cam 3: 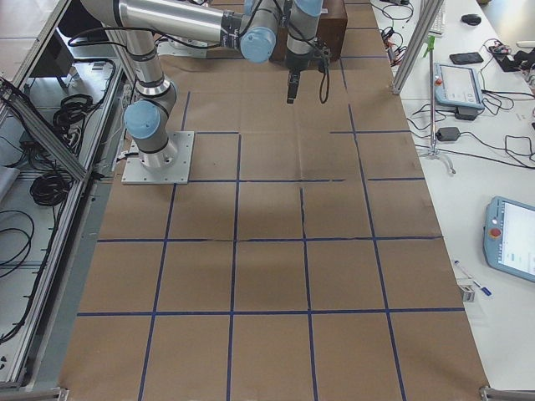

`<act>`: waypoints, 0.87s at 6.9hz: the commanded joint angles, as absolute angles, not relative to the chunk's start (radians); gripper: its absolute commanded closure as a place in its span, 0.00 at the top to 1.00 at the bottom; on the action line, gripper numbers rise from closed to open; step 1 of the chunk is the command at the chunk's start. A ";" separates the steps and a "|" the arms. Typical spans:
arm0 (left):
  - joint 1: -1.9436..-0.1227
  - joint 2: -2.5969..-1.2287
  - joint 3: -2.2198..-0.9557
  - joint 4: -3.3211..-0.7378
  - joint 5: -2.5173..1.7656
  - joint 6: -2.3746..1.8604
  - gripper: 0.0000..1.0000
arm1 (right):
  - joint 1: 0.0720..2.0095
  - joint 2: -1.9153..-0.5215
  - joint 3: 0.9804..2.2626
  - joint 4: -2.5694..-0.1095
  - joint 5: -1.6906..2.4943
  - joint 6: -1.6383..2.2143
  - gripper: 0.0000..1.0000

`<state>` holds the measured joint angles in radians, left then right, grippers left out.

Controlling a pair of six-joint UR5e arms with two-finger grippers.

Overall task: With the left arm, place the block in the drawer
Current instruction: 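Grasp the yellow cube with the left gripper and lift it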

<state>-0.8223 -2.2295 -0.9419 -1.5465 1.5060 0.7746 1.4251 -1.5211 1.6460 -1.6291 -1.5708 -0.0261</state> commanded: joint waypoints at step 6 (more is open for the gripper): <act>-1.024 -1.806 -1.448 -1.532 1.502 0.457 0.33 | 1.425 -1.522 1.646 -1.629 -1.571 -0.025 1.00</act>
